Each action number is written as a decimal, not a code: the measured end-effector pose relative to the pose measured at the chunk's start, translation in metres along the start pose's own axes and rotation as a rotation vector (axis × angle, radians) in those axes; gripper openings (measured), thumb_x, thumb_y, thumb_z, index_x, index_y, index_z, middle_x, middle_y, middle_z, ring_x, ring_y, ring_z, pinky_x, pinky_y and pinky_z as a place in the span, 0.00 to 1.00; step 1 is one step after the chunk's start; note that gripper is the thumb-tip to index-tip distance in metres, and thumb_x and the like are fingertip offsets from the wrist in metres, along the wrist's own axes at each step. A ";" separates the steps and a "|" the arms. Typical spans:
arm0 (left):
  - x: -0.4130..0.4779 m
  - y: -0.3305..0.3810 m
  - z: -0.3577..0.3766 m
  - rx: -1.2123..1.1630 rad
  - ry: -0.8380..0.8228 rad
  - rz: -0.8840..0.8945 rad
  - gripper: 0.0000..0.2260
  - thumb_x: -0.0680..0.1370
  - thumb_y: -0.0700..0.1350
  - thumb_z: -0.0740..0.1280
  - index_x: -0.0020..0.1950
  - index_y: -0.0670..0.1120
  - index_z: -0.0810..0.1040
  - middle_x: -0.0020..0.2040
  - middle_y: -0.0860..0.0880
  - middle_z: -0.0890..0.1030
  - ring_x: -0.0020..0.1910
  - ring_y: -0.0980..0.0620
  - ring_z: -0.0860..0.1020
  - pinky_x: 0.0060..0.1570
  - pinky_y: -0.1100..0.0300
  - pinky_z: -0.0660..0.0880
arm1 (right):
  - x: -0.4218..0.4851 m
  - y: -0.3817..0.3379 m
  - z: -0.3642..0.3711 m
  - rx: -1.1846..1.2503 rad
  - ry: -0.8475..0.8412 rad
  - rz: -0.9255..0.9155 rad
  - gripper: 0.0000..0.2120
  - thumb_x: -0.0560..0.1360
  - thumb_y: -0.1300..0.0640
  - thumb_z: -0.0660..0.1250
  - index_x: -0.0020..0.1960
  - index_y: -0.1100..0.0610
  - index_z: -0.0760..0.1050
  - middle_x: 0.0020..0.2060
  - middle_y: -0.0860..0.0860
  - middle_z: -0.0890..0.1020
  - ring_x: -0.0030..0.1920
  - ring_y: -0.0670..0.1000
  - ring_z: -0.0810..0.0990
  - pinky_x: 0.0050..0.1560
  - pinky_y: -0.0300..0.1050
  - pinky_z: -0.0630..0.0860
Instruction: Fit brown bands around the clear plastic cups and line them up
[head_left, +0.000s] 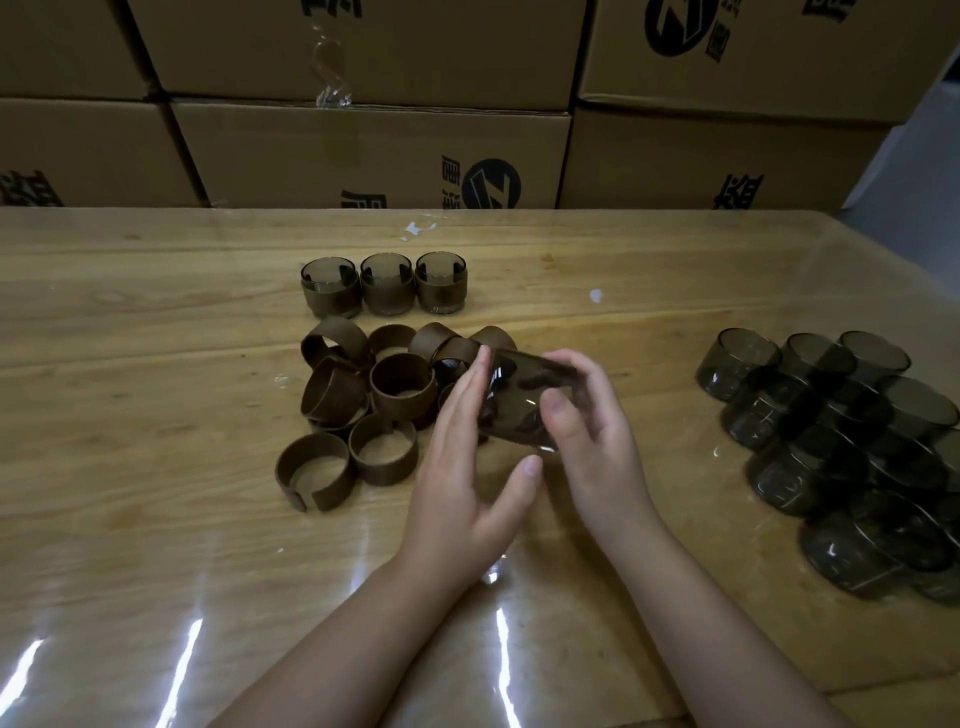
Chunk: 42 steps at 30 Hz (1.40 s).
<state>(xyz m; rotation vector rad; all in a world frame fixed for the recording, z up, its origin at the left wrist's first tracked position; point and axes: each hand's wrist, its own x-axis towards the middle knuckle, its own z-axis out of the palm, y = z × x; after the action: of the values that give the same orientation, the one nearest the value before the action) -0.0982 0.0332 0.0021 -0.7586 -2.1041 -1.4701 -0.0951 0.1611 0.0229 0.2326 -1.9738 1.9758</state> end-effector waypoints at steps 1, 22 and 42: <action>0.000 0.000 0.000 -0.009 0.004 -0.010 0.31 0.76 0.50 0.62 0.74 0.35 0.59 0.74 0.45 0.63 0.74 0.53 0.62 0.71 0.63 0.60 | 0.000 0.001 0.001 -0.022 -0.016 0.000 0.18 0.70 0.43 0.65 0.58 0.46 0.71 0.48 0.35 0.81 0.48 0.38 0.81 0.43 0.32 0.76; 0.000 -0.005 0.003 -0.149 0.067 -0.018 0.24 0.78 0.45 0.61 0.73 0.46 0.60 0.72 0.49 0.67 0.73 0.51 0.67 0.70 0.51 0.66 | 0.000 0.005 0.007 0.108 0.154 0.031 0.14 0.73 0.52 0.66 0.57 0.49 0.69 0.46 0.33 0.83 0.47 0.37 0.82 0.44 0.31 0.76; 0.009 -0.003 -0.006 -0.404 0.245 -0.266 0.09 0.75 0.49 0.59 0.52 0.51 0.76 0.50 0.53 0.80 0.52 0.55 0.78 0.52 0.60 0.75 | -0.015 0.009 0.025 -0.420 -0.084 -0.164 0.20 0.73 0.40 0.62 0.63 0.44 0.67 0.55 0.40 0.73 0.56 0.33 0.74 0.50 0.27 0.71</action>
<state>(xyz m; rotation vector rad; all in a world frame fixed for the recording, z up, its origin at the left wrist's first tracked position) -0.1062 0.0281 0.0082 -0.4124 -1.7962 -2.0559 -0.0873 0.1347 0.0103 0.3617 -2.2845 1.4325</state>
